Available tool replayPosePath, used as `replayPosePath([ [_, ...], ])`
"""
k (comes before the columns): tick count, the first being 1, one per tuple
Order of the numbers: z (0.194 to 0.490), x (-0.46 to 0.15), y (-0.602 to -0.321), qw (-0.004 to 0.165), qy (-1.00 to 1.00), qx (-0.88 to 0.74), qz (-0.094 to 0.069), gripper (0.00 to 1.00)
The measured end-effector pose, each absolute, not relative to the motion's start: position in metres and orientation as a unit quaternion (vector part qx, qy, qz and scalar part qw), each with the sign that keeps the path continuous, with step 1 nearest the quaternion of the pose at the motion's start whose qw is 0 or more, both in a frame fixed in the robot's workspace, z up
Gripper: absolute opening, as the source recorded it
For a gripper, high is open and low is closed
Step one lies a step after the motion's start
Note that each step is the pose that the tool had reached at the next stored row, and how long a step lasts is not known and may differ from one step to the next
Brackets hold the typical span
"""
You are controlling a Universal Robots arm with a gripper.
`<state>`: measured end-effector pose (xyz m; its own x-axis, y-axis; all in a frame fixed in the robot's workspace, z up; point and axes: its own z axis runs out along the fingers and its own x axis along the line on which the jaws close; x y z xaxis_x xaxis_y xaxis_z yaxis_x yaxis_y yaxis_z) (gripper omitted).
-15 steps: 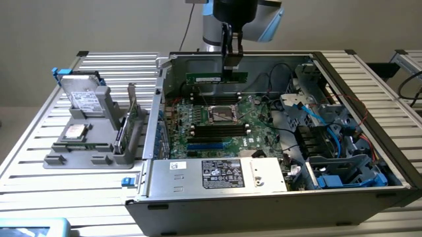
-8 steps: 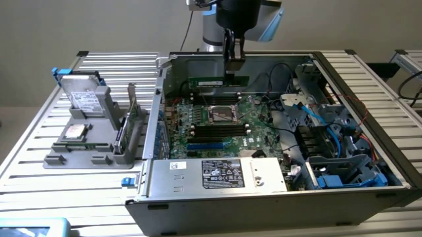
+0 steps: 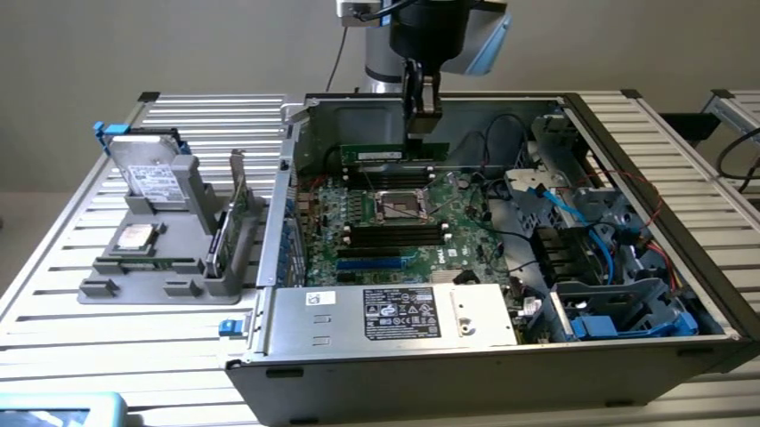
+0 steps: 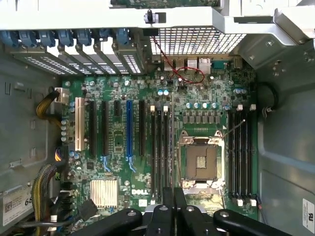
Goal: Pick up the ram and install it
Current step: 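Insert the ram into the slot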
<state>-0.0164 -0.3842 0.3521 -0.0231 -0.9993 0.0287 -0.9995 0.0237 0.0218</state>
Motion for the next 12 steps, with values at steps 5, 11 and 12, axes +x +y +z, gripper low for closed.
replayPosePath([
  [5,0.3481,-0.0146,-0.3829,0.019,-0.715,0.699,0.003,0.12],
  [11,0.3442,-0.0122,-0.3783,0.023,-0.715,0.698,0.008,0.12],
  [12,0.3433,-0.0122,-0.3774,0.024,-0.715,0.698,0.008,0.12],
])
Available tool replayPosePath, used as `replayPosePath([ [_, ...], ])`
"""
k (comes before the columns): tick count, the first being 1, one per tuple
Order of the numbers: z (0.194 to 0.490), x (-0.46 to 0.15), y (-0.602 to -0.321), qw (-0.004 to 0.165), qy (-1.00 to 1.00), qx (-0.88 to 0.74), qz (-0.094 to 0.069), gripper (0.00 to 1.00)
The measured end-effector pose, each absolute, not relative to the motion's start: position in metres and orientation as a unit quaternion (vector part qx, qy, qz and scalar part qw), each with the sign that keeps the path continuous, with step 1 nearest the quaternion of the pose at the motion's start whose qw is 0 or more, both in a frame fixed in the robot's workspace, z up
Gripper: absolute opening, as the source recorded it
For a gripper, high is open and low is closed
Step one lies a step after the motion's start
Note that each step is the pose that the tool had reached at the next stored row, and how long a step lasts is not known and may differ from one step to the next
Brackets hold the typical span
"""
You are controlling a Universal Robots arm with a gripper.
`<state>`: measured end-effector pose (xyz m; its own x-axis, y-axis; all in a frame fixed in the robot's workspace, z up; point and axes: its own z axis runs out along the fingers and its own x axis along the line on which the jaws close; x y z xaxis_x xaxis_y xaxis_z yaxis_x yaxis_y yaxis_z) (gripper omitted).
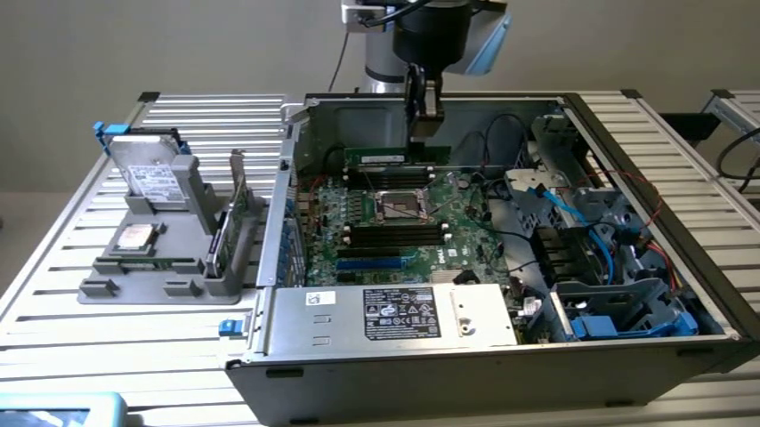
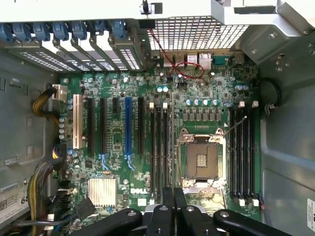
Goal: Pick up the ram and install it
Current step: 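Insert the ram into the slot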
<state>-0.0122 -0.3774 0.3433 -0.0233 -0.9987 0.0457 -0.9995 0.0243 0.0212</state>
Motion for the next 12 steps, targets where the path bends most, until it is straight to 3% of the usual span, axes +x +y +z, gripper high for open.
replayPosePath([
  [12,0.323,-0.009,-0.374,0.026,-0.715,0.698,0.010,0.12],
])
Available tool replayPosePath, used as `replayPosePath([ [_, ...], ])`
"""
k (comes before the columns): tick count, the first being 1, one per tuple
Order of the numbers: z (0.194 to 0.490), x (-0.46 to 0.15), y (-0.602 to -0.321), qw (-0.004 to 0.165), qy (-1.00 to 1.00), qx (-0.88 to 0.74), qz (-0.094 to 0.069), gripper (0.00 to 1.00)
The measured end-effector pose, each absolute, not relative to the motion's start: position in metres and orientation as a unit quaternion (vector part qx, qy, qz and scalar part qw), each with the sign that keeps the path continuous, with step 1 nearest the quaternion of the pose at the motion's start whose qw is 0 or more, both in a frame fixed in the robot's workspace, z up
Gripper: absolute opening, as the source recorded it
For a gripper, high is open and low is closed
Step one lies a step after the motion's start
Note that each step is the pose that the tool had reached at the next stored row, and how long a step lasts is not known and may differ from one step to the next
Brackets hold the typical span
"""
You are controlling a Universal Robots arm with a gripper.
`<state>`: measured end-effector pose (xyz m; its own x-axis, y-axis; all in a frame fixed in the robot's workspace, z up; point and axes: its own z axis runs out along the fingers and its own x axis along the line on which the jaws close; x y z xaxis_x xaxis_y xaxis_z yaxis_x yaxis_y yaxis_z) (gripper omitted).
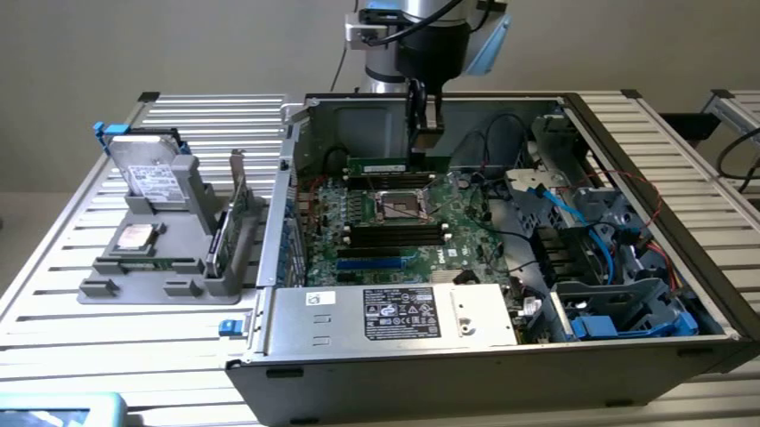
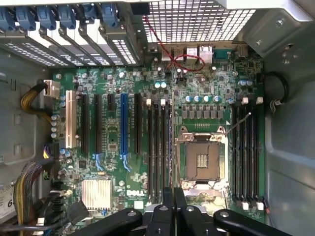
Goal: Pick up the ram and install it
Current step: 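Insert the ram into the slot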
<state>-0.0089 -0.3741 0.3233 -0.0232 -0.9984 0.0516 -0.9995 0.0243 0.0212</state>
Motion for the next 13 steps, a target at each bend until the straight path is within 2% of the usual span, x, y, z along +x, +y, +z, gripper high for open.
replayPosePath([
  [13,0.3142,-0.0085,-0.3758,0.021,-0.715,0.699,0.004,0.12],
])
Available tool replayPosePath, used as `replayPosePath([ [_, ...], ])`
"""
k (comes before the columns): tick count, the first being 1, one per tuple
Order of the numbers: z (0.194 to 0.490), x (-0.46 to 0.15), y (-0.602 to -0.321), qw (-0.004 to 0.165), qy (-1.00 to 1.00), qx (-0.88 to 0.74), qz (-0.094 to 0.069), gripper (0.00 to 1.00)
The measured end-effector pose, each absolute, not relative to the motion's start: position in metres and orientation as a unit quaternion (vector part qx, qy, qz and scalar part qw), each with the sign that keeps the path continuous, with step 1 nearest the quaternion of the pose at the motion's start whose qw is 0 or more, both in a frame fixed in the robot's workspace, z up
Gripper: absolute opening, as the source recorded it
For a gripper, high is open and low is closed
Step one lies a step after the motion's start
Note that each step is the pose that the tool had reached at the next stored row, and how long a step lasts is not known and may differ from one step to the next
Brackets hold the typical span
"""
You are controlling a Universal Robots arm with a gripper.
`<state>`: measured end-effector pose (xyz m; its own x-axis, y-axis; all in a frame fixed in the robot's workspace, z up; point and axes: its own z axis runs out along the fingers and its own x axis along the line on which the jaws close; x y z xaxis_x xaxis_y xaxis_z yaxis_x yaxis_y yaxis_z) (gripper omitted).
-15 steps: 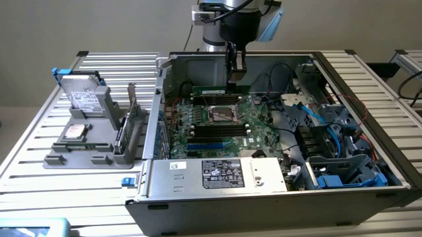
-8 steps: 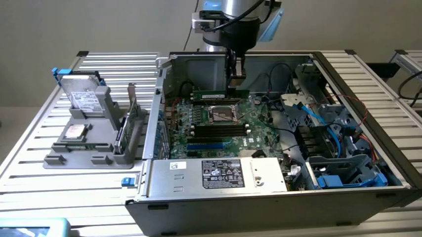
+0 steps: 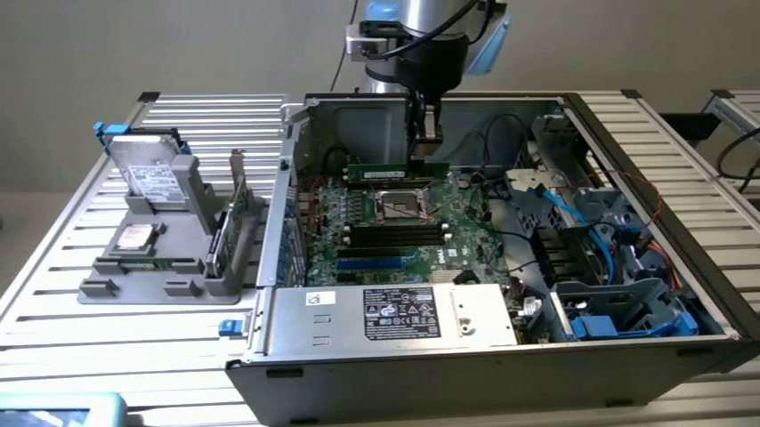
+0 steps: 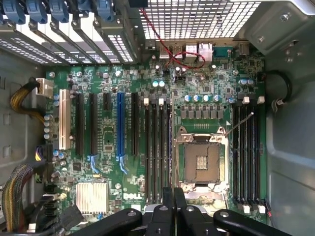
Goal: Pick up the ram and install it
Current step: 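Insert the ram into the slot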
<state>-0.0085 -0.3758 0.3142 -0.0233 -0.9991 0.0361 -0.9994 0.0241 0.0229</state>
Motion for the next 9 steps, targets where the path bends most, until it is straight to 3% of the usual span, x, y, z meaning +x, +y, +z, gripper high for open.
replayPosePath([
  [9,0.3060,-0.0077,-0.3828,0.020,-0.715,0.698,0.003,0.12],
])
